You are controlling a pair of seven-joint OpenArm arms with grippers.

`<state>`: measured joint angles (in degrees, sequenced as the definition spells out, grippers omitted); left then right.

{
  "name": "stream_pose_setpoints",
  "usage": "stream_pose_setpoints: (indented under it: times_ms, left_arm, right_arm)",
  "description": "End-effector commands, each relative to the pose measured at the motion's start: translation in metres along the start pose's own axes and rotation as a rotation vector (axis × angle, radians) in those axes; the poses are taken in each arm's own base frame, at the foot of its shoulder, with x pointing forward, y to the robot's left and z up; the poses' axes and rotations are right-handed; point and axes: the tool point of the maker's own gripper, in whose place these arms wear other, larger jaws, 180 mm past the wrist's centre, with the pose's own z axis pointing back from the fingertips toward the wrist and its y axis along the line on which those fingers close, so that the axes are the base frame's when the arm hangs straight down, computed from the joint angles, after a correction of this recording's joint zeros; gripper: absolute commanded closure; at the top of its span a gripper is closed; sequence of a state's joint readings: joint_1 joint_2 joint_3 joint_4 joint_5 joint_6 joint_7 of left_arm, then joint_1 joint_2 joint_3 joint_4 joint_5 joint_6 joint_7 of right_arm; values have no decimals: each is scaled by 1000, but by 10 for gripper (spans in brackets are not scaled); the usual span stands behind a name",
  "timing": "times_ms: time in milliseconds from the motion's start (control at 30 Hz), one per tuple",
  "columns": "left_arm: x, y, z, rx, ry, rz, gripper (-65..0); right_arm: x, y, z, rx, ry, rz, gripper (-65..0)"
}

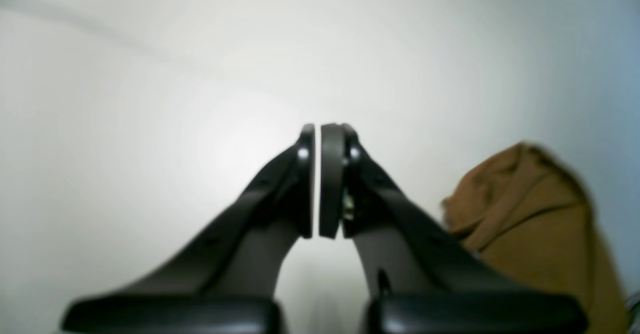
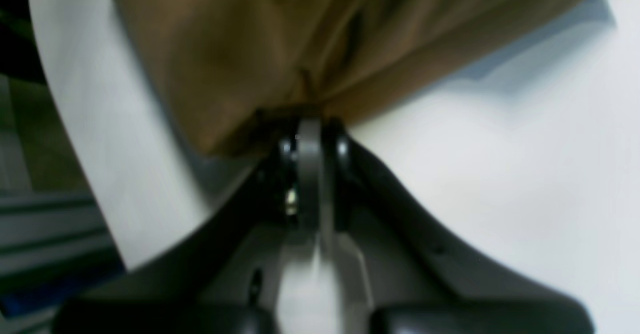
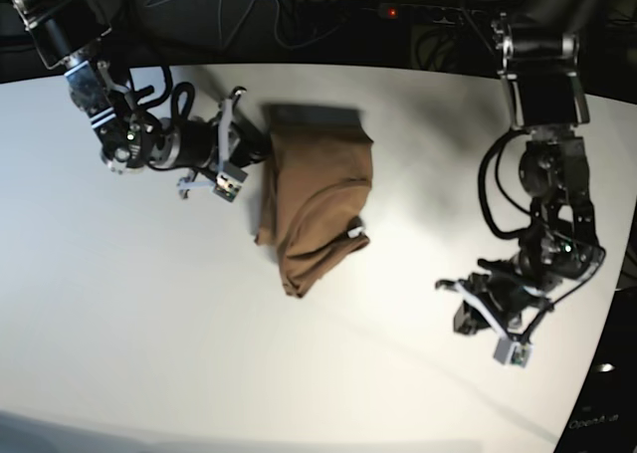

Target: Fold the T-shirt properly

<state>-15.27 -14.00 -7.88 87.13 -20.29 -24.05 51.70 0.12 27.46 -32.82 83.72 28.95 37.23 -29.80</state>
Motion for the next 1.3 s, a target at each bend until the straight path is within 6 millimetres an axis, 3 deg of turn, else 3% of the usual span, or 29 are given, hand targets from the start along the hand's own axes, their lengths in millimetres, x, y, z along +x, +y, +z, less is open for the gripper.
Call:
stream_pose_setpoints:
  times_ms: [0,200,400,500,600,800,1033,1267]
  left_arm:
    - [1,-4,6,-11,-3,-25,-22]
    - [-75,3,43,28,130,-47,-22]
    - [-101,37,101,170,134,0,-22]
    - [-113,46,123,195,154,-24,-22]
    - [-134,51,142,194,201,-65,-22]
    - [-163,48,158,169,255,-74,-22]
    - [-201,55,193,219,351,-31,-22]
    - [-252,32,222,187,483,18,-22]
  right_arm:
    - [5,-21,11,-65,-10,4,-20]
    - [-7,-52,37,-150,24,2,-20]
    - [-17,-64,71,-222,37,16,-20]
    - [-17,-55,85,-238,21,23,-20]
    - [-31,-45,103,-263,27,-3,-20]
    - [-41,-25,129,-296,23,-20,-20]
    - [-91,-13,163,-375,91,-151,-19]
    - [-136,9,192,-437,155,-283,-19]
